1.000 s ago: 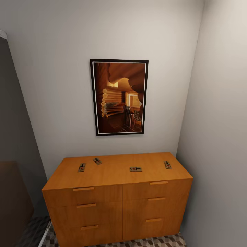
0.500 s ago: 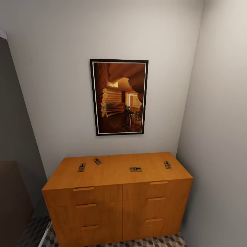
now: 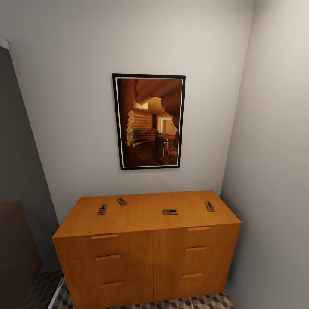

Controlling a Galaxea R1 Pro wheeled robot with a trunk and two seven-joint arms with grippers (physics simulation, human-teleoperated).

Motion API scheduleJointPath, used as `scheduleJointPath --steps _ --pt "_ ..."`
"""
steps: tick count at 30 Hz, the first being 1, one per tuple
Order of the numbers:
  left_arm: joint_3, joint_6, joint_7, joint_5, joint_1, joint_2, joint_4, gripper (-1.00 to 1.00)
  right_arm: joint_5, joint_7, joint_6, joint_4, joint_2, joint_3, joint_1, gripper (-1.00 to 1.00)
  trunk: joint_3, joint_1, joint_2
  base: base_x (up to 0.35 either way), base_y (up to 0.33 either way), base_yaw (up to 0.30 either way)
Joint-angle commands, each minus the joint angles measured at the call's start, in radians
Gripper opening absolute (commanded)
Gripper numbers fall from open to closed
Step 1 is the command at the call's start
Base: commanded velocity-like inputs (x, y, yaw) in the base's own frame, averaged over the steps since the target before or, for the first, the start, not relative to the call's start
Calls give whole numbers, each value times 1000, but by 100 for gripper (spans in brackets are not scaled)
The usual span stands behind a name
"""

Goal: Take the four mousetraps from the cabinet in the bathroom and place them on the bathroom floor. Make sure all four end up on the same floor surface, and ensure that at least two of them are either under or directly next to the same bathroom sink.

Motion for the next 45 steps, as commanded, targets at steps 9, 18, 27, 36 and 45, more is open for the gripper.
scheduleJointPath --steps 9,18,27,36,45 --pt "-6 19 0 -8 0 -27 -66 100 51 6 42 -43 -3 -2 0 100 0 0 -1 0 0 0" --pt "-9 200 1 -22 0 -89 -319 100 109 11 315 -345 -21 -5 0 100 0 0 -1 0 0 0" --pt "-39 485 -5 -46 0 -110 -687 100 113 18 625 -778 -38 -11 0 100 0 0 -1 0 0 0" --pt "-134 621 -7 -46 0 -115 -908 100 114 26 758 -1047 -41 -15 0 100 0 0 -1 0 0 0" --pt "-188 706 -7 -42 0 -117 -1043 100 114 28 814 -1167 -42 -30 0 100 0 0 -1 0 0 0"
